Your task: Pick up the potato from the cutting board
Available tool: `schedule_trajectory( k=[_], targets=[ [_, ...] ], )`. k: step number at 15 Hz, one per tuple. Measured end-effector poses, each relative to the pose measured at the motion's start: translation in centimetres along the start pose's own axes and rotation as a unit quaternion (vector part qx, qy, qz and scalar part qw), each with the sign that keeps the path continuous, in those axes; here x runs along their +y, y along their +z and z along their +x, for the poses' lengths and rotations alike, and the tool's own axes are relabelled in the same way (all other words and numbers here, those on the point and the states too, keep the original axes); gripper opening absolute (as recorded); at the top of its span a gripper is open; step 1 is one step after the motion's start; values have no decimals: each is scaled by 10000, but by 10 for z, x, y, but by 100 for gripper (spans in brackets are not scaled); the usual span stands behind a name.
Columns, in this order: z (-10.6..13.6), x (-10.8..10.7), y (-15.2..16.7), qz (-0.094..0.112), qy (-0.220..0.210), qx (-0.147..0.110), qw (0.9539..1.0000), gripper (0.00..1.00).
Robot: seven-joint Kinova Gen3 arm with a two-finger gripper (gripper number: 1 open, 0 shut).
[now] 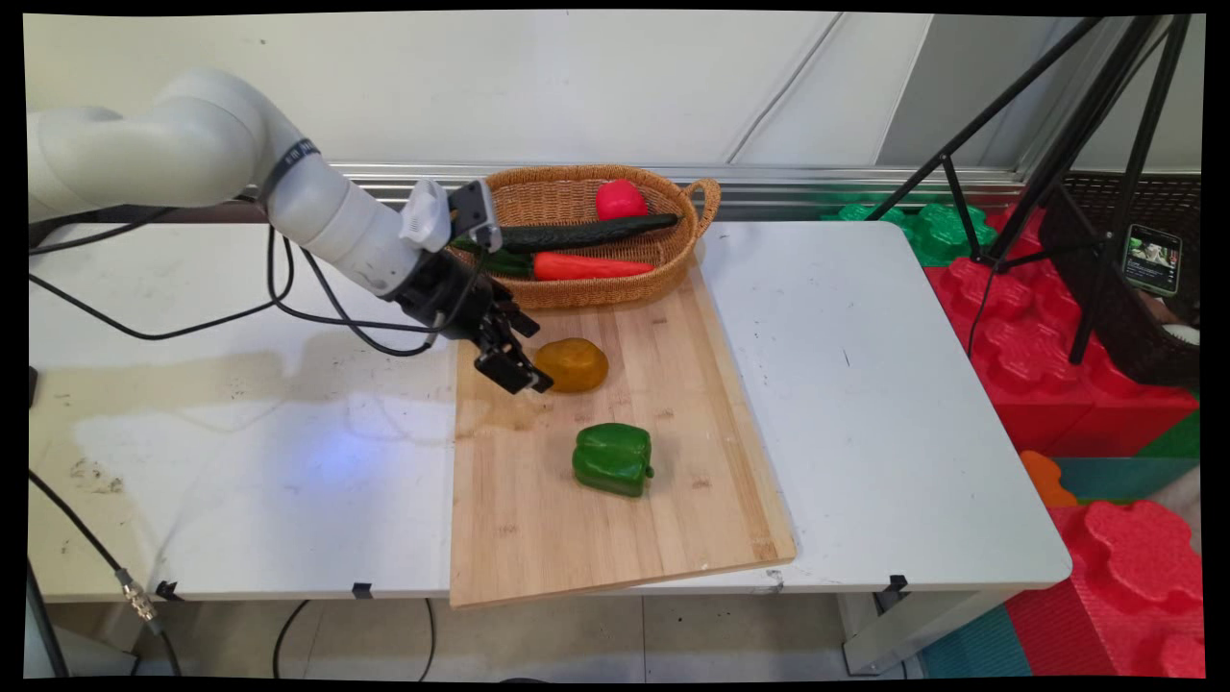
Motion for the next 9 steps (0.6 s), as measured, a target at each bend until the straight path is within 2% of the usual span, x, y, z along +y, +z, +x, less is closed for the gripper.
schedule_trajectory(
  k=[9],
  targets=[
    [2, -4, 28, 33, -155, 50, 9999, 100]
  ],
)
